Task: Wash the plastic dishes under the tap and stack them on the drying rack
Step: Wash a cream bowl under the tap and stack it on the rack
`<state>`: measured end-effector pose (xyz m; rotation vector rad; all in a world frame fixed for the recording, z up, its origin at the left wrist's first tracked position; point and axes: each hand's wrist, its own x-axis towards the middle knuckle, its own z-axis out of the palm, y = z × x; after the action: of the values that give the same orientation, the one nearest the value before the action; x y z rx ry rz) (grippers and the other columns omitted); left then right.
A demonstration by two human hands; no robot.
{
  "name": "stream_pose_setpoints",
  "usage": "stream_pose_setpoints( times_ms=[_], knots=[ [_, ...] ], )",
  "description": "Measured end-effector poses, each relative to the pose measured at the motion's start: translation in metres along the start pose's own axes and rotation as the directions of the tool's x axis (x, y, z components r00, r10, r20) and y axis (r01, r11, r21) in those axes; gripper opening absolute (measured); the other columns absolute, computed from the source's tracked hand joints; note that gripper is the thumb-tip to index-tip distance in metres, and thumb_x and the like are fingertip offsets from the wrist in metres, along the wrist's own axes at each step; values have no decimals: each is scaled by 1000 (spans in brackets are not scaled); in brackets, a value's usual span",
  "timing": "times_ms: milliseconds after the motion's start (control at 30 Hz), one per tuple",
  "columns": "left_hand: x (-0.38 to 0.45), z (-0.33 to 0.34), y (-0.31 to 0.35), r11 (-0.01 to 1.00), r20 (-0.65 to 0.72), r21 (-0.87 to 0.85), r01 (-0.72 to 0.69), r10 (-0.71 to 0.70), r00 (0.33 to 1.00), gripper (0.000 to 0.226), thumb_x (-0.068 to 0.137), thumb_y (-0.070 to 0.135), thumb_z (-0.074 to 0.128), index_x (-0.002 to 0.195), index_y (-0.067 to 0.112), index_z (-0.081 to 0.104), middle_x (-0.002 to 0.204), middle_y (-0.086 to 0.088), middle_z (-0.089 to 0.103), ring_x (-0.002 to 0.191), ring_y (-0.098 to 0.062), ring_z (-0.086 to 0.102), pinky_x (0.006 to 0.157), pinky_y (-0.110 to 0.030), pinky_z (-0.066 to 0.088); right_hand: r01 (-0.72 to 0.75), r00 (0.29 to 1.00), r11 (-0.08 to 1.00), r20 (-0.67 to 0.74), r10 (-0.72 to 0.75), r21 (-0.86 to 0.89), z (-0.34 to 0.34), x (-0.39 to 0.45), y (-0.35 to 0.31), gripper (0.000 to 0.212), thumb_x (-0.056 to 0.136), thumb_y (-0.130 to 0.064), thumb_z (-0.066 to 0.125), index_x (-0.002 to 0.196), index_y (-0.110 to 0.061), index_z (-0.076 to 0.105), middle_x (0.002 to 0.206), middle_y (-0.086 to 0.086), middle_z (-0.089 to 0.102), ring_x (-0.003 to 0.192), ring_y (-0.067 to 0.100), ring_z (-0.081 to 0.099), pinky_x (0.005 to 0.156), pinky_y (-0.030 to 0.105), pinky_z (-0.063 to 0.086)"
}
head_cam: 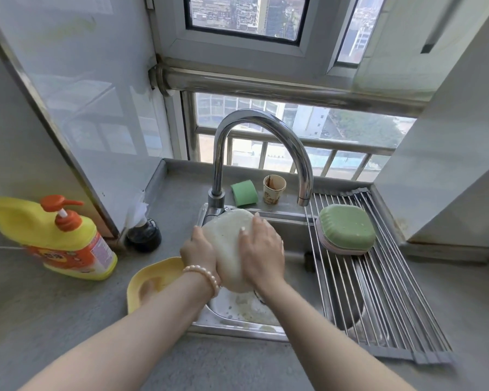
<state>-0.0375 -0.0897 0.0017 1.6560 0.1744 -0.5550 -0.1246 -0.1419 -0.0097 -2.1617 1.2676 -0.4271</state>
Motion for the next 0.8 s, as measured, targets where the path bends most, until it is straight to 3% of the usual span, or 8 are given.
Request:
stream_pose_setpoints(
  times_ms=[67,167,333,467,533,633,700,800],
  knots=[
    [-4,1,-6,989,69,37,-142,140,988,37,99,27,42,76,2,56,79,-21,57,81,-26,49,69,-33,35,-188,978,974,115,174,124,-12,18,1,56,97,-49,21,138,-15,40,137,14,48,125,31,44,99,40,34],
    [-8,3,-5,976,187,30,-217,207,960,42,94,34,50,64,4,50,67,-14,48,65,-21,45,58,-30,37,-172,985,972,55,165,158,-24,33,-4,42,99,-46,26,102,-14,52,109,13,61,103,32,55,75,36,36],
    [-14,3,13,957,226,44,-287,271,936,51,99,37,41,58,7,49,60,-5,51,54,-14,43,53,-31,34,331,899,923,-231,-372,-197,-16,23,-16,41,91,-38,28,73,-13,56,82,8,63,79,31,56,69,38,41],
    [-9,1,2,983,268,-27,-184,184,945,59,98,49,34,55,12,52,60,-1,57,60,-12,52,64,-29,43,652,684,662,-90,-724,-369,-6,6,0,37,94,-39,34,98,-19,64,90,2,63,83,26,57,74,39,45],
    [-10,1,3,963,331,44,-267,238,913,60,98,47,37,50,12,50,49,3,54,50,-7,50,57,-24,42,627,744,720,-44,-666,-299,-21,12,-2,41,92,-43,32,88,-16,62,83,5,62,77,27,57,65,35,40],
    [-6,-2,3,921,432,102,-376,299,851,66,93,34,57,31,15,44,32,10,38,33,-2,35,44,-24,31,298,940,953,195,-281,-61,-40,35,-4,54,95,-49,37,62,-11,55,65,6,59,66,24,55,60,33,36],
    [-3,-5,4,901,449,112,-420,331,830,59,79,39,65,30,15,42,35,11,34,37,-7,33,47,-24,26,75,952,975,277,-132,209,-48,44,3,56,93,-46,52,47,-14,53,50,0,52,51,15,50,54,29,38],
    [-4,-5,5,896,343,145,-421,353,870,47,70,51,61,43,15,46,46,1,39,49,-17,39,52,-27,32,137,973,950,142,-182,281,-52,39,7,65,88,-52,58,35,-17,43,39,-5,40,37,10,37,45,25,30]
  ],
)
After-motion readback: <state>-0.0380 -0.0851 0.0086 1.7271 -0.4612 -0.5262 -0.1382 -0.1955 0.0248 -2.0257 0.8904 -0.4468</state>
